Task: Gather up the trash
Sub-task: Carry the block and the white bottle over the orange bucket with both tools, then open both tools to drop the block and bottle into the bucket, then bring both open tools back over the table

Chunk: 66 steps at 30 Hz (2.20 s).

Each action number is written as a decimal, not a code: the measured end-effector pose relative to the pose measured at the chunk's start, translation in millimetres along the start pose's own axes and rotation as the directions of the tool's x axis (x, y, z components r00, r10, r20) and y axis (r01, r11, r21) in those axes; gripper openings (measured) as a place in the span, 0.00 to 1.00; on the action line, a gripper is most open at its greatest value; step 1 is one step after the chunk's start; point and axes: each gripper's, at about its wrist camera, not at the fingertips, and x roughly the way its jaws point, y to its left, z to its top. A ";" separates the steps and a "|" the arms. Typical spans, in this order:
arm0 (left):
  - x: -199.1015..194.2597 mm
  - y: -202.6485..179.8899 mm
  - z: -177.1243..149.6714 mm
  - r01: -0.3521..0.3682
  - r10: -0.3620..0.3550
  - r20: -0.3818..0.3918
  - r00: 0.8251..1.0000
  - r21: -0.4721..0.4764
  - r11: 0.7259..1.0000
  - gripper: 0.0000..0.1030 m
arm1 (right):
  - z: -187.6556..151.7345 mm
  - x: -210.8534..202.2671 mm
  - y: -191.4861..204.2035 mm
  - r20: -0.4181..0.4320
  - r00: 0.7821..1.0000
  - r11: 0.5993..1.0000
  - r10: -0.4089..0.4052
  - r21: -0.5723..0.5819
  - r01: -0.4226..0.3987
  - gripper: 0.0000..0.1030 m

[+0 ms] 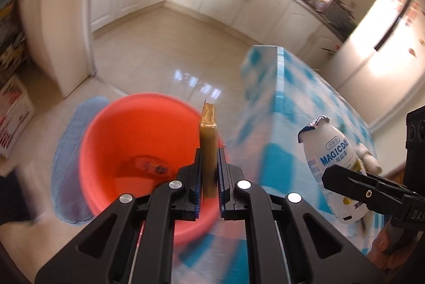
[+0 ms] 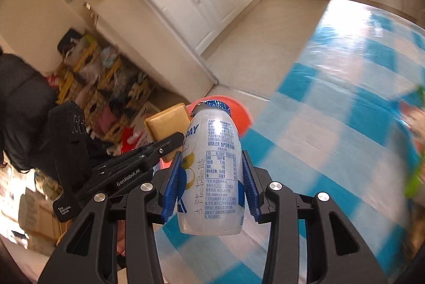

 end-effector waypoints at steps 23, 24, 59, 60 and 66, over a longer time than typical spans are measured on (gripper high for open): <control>12.6 68.4 -5.2 -0.116 0.115 -0.023 0.993 -0.062 0.991 0.79 | 14.2 5.8 15.7 0.068 0.996 0.998 -0.066 0.010 0.065 0.85; 6.8 65.1 -4.8 -0.118 0.118 0.002 0.993 -0.046 0.992 0.80 | 9.8 -3.4 12.9 0.083 0.994 0.997 -0.077 0.016 0.076 0.85; -30.8 -192.5 -62.8 0.276 -0.260 -0.097 0.961 0.411 0.869 0.85 | -201.3 -218.8 -154.7 0.384 0.828 0.872 -0.409 0.433 0.229 0.86; -28.3 -204.2 -63.4 0.290 -0.267 -0.114 0.957 0.427 0.857 0.85 | -203.5 -221.3 -158.1 0.388 0.824 0.870 -0.412 0.437 0.230 0.86; -5.1 -269.7 -62.2 0.378 -0.318 -0.204 0.926 0.476 0.794 0.85 | -214.1 -228.8 -178.9 0.389 0.826 0.863 -0.407 0.459 0.208 0.86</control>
